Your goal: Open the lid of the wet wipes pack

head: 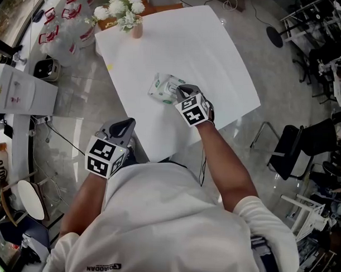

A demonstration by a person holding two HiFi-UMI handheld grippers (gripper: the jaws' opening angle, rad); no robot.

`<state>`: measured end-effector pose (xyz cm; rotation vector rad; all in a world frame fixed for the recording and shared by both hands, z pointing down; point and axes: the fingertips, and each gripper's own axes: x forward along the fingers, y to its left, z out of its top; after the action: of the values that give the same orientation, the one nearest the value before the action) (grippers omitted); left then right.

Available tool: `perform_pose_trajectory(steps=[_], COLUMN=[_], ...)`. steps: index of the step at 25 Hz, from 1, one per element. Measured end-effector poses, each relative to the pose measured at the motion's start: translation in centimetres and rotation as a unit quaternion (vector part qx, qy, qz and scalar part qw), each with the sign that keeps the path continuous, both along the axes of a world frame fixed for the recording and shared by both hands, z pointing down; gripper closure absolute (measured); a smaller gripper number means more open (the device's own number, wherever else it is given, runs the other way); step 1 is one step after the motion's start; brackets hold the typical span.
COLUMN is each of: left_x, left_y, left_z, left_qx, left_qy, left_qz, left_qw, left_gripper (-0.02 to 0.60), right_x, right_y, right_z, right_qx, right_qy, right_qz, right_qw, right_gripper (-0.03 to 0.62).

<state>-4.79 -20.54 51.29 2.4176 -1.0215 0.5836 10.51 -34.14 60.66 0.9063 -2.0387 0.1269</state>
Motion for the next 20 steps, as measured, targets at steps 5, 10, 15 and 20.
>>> perform_pose_trajectory(steps=[5,10,15,20], left_x=[-0.1,-0.2,-0.4,-0.8], left_y=[0.3,0.4,0.4,0.3], left_z=[0.1,0.3,0.2,0.3], left_qx=[-0.002,-0.005,-0.006,-0.012], left_qy=[-0.003,-0.007,-0.011,-0.015], left_qz=[0.002,-0.001,-0.004,-0.014], left_qw=[1.0000,1.0000,0.9999,0.9997], left_gripper=[0.573,0.572,0.573,0.572], right_x=[0.6,1.1,2.0,2.4], right_y=[-1.2,-3.1,-5.2,-6.7], right_z=[-0.5,-0.4,0.3,1.4], right_qx=[0.032,0.060,0.060,0.042], right_qy=[0.020,0.041,0.056,0.066], right_qz=[-0.001,-0.008,-0.016,-0.025], right_qw=[0.999,0.997,0.997,0.997], right_gripper=[0.565,0.559,0.557,0.557])
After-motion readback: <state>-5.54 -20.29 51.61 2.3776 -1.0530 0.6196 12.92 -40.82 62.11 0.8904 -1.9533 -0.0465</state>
